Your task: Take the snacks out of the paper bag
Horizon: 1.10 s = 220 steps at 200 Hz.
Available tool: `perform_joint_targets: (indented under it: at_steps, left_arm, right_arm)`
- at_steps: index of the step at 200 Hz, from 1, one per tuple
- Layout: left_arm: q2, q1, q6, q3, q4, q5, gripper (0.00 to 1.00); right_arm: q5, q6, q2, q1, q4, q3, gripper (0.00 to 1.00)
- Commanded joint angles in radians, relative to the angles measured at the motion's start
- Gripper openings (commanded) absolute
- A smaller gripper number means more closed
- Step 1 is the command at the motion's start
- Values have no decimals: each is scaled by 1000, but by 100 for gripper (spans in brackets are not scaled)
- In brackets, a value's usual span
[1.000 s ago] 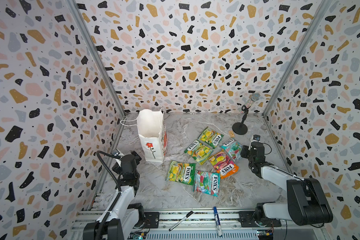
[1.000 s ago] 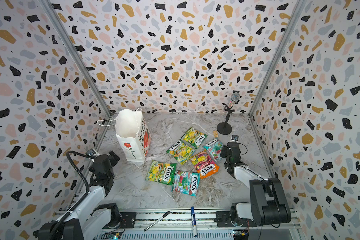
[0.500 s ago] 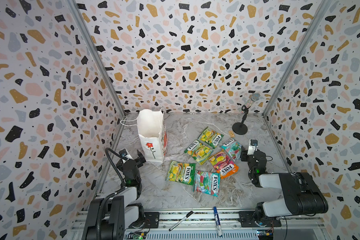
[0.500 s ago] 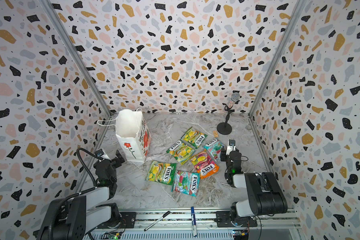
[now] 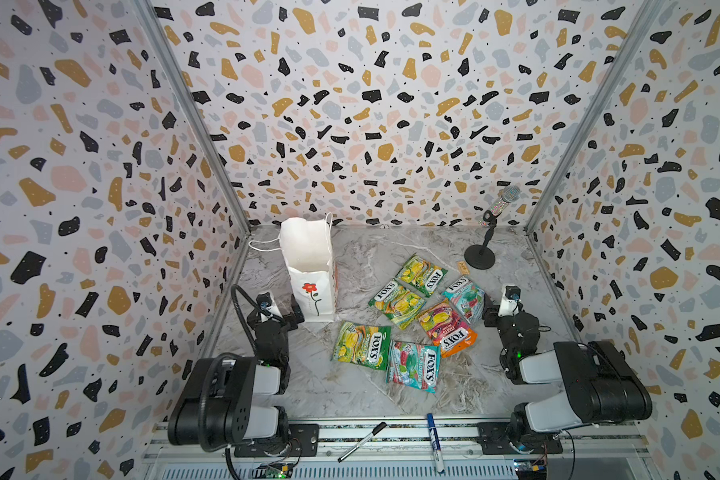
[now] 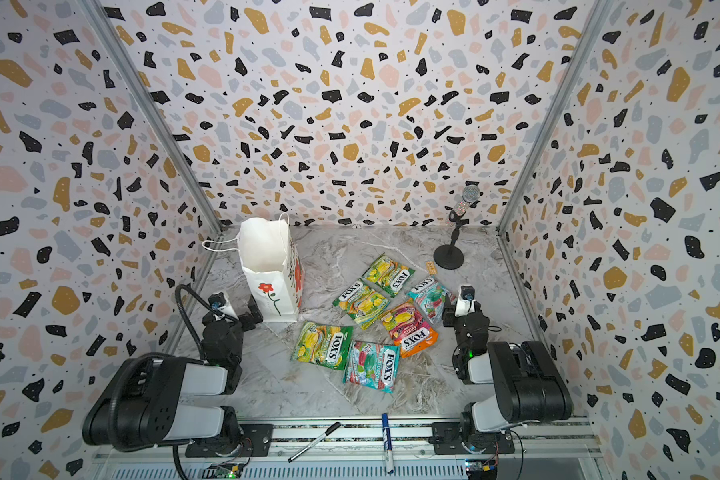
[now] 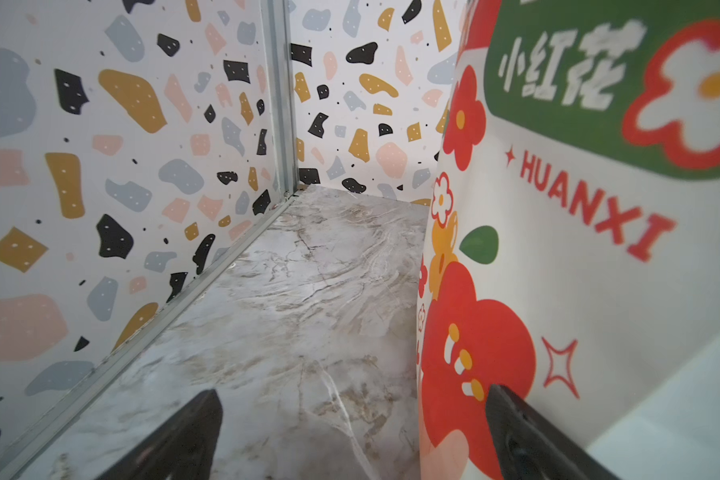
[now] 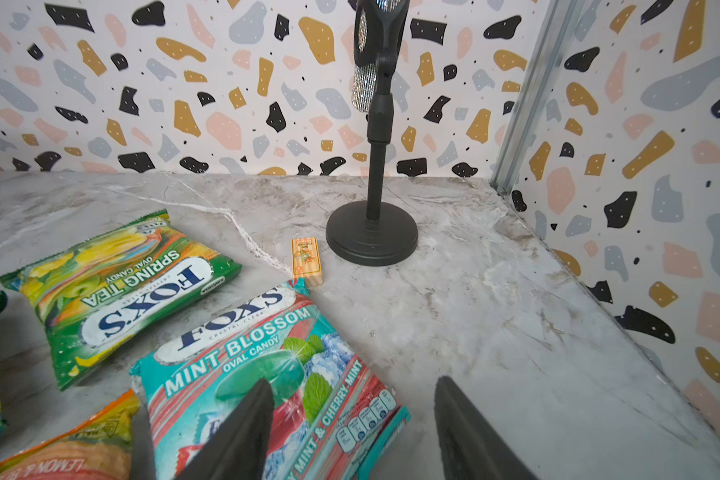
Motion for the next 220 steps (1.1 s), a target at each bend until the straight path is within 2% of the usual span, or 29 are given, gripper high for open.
perform_joint_targets:
  at_steps: [1, 20, 39, 220]
  left_arm:
    - [-29, -10, 13, 19, 26, -88, 100]
    - [-7, -24, 15, 27, 46, -124, 100]
    - [-22, -29, 16, 37, 2, -135, 100]
    - [-20, -35, 19, 38, 3, -141, 100]
  right_arm:
    - [-8, 5, 22, -4, 98, -5, 68]
    - [3, 3, 22, -2, 87, 1, 75]
    - [23, 0, 23, 6, 70, 9, 100]
    - [22, -16, 22, 18, 62, 14, 99]
